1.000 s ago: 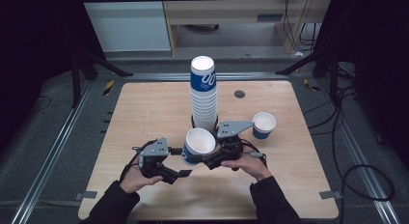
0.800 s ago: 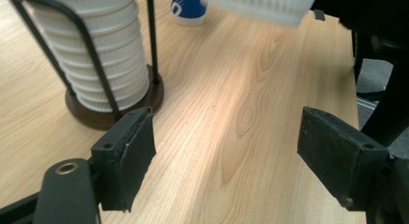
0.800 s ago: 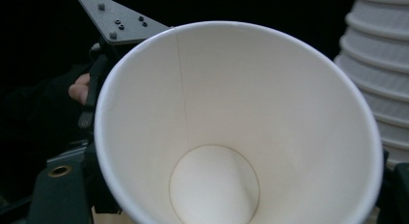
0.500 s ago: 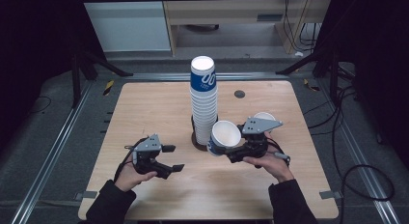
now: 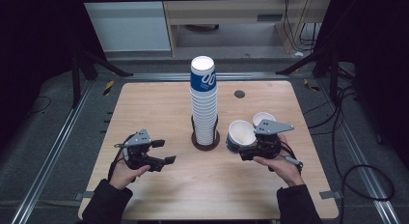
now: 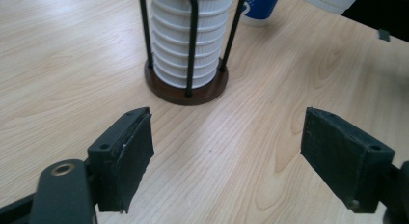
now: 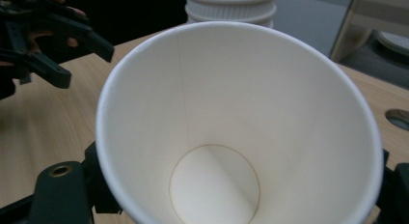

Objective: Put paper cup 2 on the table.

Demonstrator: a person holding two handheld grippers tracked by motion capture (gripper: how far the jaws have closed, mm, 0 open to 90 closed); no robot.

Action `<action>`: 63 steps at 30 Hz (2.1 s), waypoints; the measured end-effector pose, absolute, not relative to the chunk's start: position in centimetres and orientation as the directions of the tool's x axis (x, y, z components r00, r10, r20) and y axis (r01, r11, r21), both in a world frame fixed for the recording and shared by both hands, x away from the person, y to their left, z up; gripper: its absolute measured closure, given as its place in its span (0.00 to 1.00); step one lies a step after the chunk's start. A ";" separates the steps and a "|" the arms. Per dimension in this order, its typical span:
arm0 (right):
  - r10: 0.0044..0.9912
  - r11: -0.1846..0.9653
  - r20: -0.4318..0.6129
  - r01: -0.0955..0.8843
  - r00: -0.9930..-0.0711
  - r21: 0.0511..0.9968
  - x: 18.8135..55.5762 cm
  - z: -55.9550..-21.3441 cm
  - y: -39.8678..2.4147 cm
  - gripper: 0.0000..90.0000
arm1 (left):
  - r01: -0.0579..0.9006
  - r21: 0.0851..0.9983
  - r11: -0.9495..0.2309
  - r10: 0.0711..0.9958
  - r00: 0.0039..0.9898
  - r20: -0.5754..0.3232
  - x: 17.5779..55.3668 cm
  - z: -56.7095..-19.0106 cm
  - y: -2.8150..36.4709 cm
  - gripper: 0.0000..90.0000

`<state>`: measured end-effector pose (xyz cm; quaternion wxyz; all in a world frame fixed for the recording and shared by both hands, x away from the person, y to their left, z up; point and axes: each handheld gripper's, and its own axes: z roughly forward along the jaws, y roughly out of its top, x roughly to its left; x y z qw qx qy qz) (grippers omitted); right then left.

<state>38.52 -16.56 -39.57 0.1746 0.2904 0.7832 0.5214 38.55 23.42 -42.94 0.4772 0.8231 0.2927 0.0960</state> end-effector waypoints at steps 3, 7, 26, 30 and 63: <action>0.674 0.295 0.022 0.297 -0.739 0.908 38.5 -40.0 -17.2 0.22 | 0.396 0.841 -0.369 0.587 0.801 -0.120 38.6 -43.0 23.8 0.20; 0.719 0.304 0.014 0.333 -0.695 0.893 38.4 -40.6 -18.2 0.22 | 0.405 0.841 -0.357 0.606 0.786 -0.121 38.7 -43.0 24.5 0.19; 0.818 0.320 -0.015 0.432 -0.575 0.843 39.0 -42.8 -20.9 0.22 | 0.460 0.820 -0.341 0.672 0.729 -0.130 39.6 -44.0 25.6 0.18; 0.823 0.327 -0.012 0.456 -0.569 0.828 39.2 -43.5 -20.9 0.22 | 0.458 0.823 -0.336 0.674 0.727 -0.129 39.6 -44.0 25.8 0.18; 0.829 0.361 -0.007 0.524 -0.560 0.772 40.6 -47.9 -20.8 0.06 | 0.453 0.821 -0.347 0.671 0.731 -0.120 39.4 -44.1 25.8 0.18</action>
